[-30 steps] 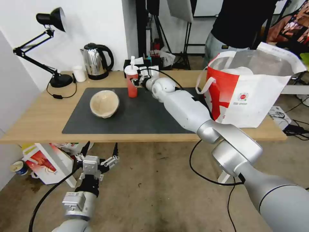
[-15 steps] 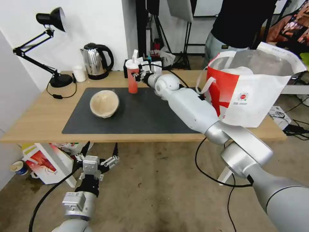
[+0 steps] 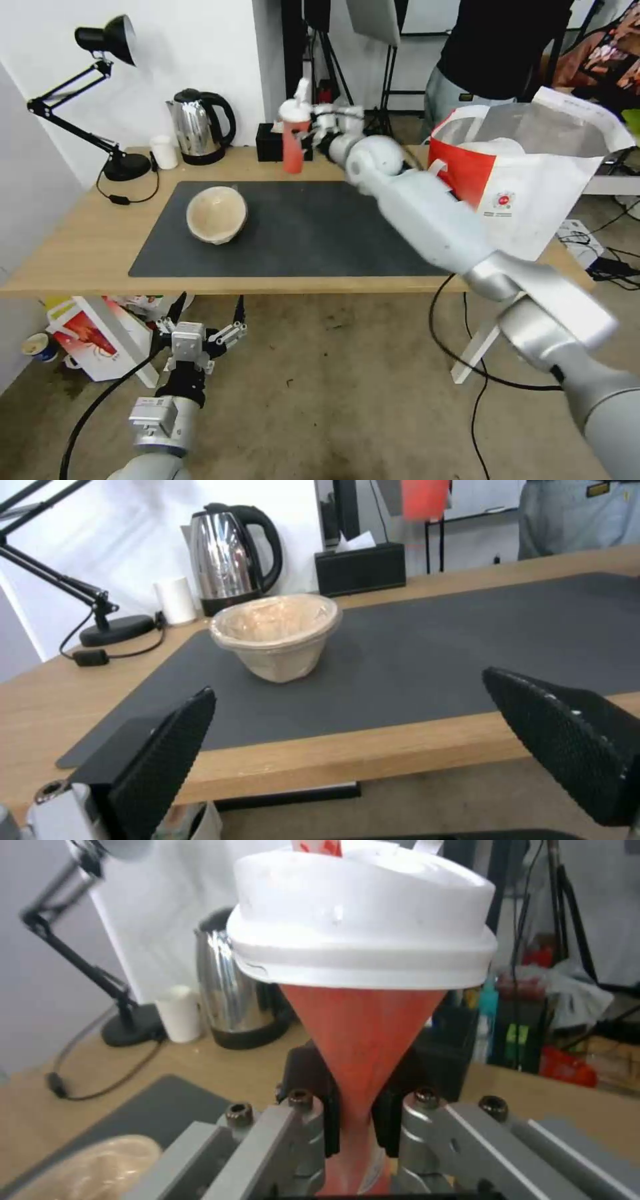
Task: Pick up the trash from the table and place it into the takeout bag.
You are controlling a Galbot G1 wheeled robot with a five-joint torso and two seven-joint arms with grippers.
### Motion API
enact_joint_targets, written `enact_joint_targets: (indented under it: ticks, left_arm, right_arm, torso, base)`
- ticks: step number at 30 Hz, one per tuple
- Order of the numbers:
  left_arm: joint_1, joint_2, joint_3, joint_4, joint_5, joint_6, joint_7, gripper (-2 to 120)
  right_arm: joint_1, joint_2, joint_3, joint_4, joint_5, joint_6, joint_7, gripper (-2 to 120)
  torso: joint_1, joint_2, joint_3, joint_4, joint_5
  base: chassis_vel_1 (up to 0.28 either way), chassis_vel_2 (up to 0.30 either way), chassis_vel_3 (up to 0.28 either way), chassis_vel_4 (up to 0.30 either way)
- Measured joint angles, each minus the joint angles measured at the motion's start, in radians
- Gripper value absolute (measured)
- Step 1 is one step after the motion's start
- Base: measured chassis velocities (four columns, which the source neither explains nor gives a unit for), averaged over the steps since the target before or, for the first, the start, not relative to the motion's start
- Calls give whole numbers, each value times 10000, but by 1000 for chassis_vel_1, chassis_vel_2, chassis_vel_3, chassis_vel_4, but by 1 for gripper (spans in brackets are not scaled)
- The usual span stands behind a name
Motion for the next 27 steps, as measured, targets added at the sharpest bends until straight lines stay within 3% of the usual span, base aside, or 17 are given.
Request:
enact_joint_targets:
  ticks: [3, 8, 20, 27]
  left_arm:
    - [0, -1, 0, -1, 0, 0, 0, 100]
    - [0, -1, -1, 0, 0, 0, 0, 100]
    - [0, -1, -1, 0, 0, 0, 0, 100]
    - [0, -1, 0, -1, 0, 0, 0, 100]
  right_arm:
    - [155, -1076, 17, 1680, 980, -441, 599, 8]
    - [174, -1823, 25, 3145, 1967, -811, 1161, 8]
    - [-121, -2919, -22, 5279, 3447, -1057, 1906, 8]
    - [-144, -4039, 421, 6441, 4063, -1087, 2017, 7]
  torso:
    - [0, 0, 0, 0, 0]
    - [0, 0, -1, 4, -2]
    - [0, 1, -1, 5, -2]
    - [0, 1, -1, 4, -2]
  base:
    - [0, 0, 0, 0]
    - [0, 0, 0, 0]
    - [0, 0, 0, 0]
    - [0, 0, 0, 0]
